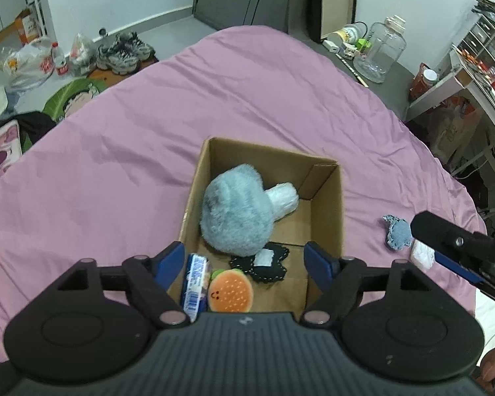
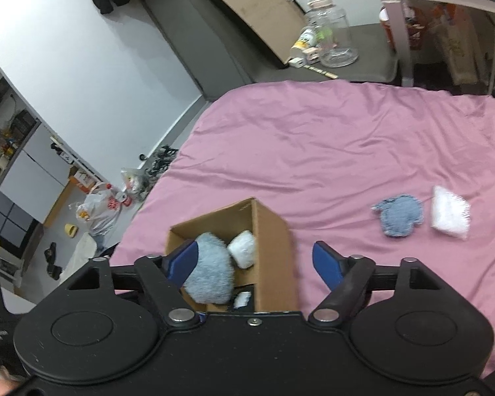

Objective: Organize soft objects
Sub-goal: 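Open both tools to drop the burger plush and black patch into the box, then move both tools back toward the denim patch and white bubble bag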

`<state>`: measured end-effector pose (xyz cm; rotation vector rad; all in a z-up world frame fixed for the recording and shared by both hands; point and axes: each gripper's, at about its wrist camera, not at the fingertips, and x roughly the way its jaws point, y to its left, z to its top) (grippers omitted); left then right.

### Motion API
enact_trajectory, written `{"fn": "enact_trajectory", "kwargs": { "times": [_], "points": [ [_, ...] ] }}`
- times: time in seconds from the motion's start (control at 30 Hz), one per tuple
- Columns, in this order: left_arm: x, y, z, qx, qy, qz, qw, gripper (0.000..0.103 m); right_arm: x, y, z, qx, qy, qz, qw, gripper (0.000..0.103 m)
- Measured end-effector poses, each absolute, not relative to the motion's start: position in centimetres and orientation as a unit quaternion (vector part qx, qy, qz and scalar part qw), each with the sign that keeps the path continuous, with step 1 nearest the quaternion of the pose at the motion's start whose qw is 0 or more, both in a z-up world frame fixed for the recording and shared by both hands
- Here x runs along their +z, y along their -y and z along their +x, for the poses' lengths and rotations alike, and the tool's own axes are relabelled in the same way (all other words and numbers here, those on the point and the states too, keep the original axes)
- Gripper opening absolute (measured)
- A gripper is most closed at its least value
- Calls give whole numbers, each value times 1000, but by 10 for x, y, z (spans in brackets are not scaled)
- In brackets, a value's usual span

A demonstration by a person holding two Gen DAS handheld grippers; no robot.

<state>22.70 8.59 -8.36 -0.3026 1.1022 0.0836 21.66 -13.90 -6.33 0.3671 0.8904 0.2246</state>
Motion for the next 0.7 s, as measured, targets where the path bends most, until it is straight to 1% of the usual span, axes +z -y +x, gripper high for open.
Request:
{"fn": "enact_trajectory", "kwargs": {
  "times": [0.1,0.23,0.4,0.7],
  "points": [
    [-79,-74,228,34,-521,-136,842,79,-63,153,214,99,-425,181,881,82],
    [-74,-56,229,27,-519,-122,846,79,-64,174,212,86,-427,183,881,85],
    [-70,-36,231,24,-517,-111,848,80,-67,196,209,68,-427,181,883,92],
    [-64,2,233,15,-516,-83,852,80,-77,234,204,59,-427,186,883,98]
  ]
}}
